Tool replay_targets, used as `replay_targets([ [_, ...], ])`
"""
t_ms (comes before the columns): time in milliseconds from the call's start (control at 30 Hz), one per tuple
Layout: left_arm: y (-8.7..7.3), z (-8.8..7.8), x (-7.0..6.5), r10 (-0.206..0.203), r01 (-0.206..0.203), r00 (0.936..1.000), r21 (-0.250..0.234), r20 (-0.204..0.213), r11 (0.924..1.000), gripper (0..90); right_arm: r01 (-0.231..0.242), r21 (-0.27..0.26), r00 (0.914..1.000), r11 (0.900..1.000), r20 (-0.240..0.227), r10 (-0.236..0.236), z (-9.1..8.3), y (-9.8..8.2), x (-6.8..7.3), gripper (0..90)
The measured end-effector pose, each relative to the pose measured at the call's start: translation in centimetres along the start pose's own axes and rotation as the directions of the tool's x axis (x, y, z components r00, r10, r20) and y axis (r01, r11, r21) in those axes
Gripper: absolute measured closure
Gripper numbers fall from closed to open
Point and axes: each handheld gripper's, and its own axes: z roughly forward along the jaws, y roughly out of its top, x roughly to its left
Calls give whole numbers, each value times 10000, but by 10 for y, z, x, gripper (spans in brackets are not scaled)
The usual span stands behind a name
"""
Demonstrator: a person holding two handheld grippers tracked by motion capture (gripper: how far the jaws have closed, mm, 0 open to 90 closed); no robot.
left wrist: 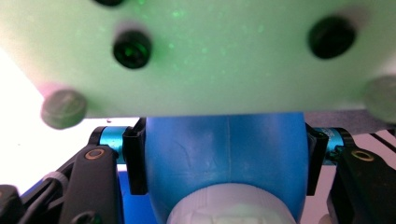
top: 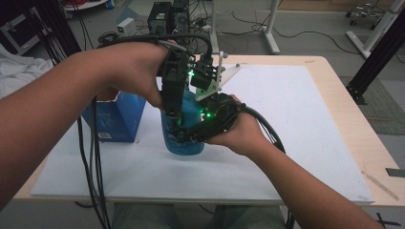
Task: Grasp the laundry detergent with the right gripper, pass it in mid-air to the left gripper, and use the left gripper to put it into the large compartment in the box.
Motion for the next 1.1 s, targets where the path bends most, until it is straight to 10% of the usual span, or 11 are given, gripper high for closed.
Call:
replay_targets([
  [1100,-1,-13,9,-455,453,9988,124,179,9989,383,-197,-93,9990,9998,389,200,-40,-8,-1,228],
])
